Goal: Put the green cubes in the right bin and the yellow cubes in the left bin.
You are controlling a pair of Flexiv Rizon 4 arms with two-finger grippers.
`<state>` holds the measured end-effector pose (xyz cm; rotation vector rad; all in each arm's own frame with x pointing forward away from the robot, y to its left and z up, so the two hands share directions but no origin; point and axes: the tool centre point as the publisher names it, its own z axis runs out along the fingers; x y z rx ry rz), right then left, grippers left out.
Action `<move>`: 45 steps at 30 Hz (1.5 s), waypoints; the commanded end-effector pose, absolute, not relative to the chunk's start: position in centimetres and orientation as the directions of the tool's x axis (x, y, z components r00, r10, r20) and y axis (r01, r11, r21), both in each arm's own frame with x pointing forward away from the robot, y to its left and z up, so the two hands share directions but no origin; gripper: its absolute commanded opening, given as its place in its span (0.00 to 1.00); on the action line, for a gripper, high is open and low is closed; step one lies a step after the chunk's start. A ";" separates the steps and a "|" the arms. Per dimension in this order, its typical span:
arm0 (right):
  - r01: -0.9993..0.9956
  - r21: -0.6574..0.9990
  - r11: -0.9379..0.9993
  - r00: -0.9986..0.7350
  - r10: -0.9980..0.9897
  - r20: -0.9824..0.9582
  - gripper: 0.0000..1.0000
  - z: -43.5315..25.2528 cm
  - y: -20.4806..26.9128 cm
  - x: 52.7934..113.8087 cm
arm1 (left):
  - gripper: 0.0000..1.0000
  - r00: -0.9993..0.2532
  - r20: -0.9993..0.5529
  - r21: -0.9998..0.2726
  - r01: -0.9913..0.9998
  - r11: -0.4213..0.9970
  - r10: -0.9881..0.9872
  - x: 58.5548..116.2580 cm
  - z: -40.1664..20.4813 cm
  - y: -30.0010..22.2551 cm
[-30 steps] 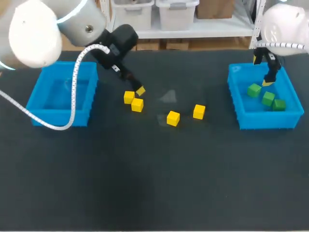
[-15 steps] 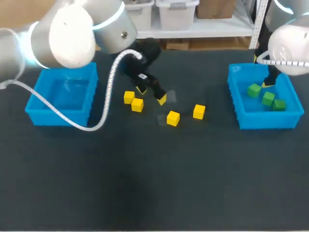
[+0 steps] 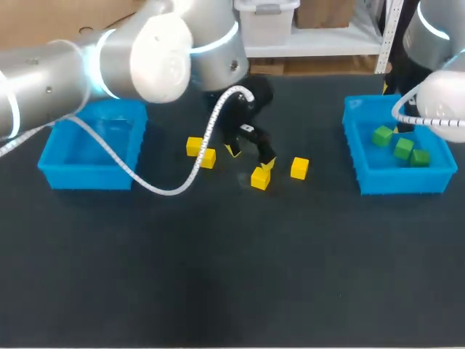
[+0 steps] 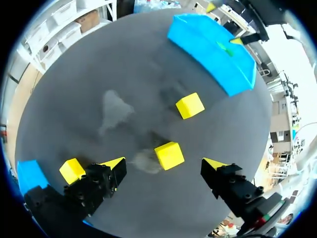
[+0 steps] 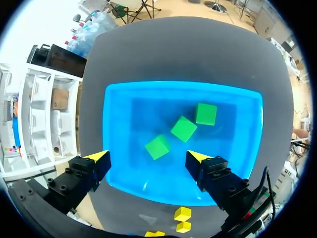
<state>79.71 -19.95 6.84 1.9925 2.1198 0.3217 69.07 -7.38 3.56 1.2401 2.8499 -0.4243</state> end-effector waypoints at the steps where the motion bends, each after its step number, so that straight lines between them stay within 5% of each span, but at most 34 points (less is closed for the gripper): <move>1: 0.904 0.423 0.056 -0.058 0.998 -0.010 1.00 6.8 -20.0 79.1 | 1.00 -0.657 0.038 -0.229 0.728 0.646 0.753 69.2 3.1 -8.5; 23: 0.904 0.423 0.056 -0.058 0.998 -0.010 1.00 6.8 -20.0 79.1 | 1.00 -0.713 0.105 -0.116 0.684 0.720 0.694 69.4 -0.9 -9.5; 24: 0.904 0.423 0.056 -0.058 0.998 -0.010 1.00 6.8 -20.0 79.1 | 0.89 -0.714 0.106 -0.115 0.683 0.722 0.692 69.4 -1.0 -9.5; 25: 0.904 0.423 0.056 -0.058 0.998 -0.010 1.00 6.8 -20.0 79.1 | 0.42 -0.713 0.109 -0.109 0.685 0.721 0.693 69.4 -1.1 -9.5; 27: 0.904 0.423 0.056 -0.058 0.998 -0.010 1.00 6.8 -20.0 79.1 | 0.00 -0.708 0.112 -0.091 0.691 0.717 0.697 69.3 -1.2 -9.3; 38: 0.904 0.423 0.056 -0.058 0.998 -0.010 1.00 6.8 -20.0 79.1 | 0.00 -0.672 0.105 -0.106 0.726 0.680 0.733 69.1 -0.6 -7.7; 45: 0.904 0.423 0.056 -0.058 0.998 -0.010 1.00 6.8 -20.0 79.1 | 0.00 -0.714 -0.130 -0.029 0.696 0.717 0.688 71.8 5.4 -4.9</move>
